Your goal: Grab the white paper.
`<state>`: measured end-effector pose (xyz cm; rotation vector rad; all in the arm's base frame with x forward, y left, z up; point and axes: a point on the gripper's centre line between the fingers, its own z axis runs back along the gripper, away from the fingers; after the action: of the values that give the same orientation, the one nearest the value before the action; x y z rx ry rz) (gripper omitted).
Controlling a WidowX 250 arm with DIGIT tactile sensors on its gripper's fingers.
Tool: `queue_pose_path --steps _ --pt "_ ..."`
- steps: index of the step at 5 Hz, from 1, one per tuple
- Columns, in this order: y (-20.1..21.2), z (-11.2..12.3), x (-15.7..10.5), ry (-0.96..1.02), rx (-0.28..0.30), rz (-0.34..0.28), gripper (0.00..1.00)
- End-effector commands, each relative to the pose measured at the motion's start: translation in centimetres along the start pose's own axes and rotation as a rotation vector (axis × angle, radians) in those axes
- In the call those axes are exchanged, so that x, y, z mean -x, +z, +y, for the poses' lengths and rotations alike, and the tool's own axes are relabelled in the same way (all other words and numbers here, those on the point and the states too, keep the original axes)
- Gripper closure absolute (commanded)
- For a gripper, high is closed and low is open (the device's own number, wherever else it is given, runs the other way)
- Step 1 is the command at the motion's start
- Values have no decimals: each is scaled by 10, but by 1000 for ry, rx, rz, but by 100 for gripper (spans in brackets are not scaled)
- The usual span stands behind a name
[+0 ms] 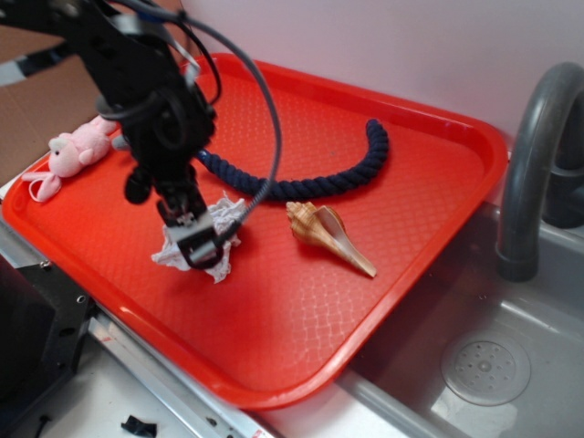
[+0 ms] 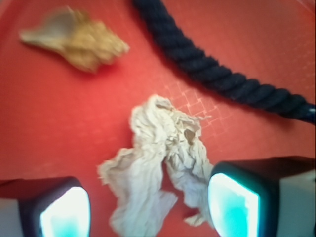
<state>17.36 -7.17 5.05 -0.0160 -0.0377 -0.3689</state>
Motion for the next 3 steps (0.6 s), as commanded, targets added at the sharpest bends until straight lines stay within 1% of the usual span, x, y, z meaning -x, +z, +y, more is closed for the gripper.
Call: queue_pose_path --steps 1,2,3 --pt "-17 10 -4 22 -20 35 0" --pt "-21 13 -6 28 -13 62 0" --pt "-22 12 -8 51 -85 87 100"
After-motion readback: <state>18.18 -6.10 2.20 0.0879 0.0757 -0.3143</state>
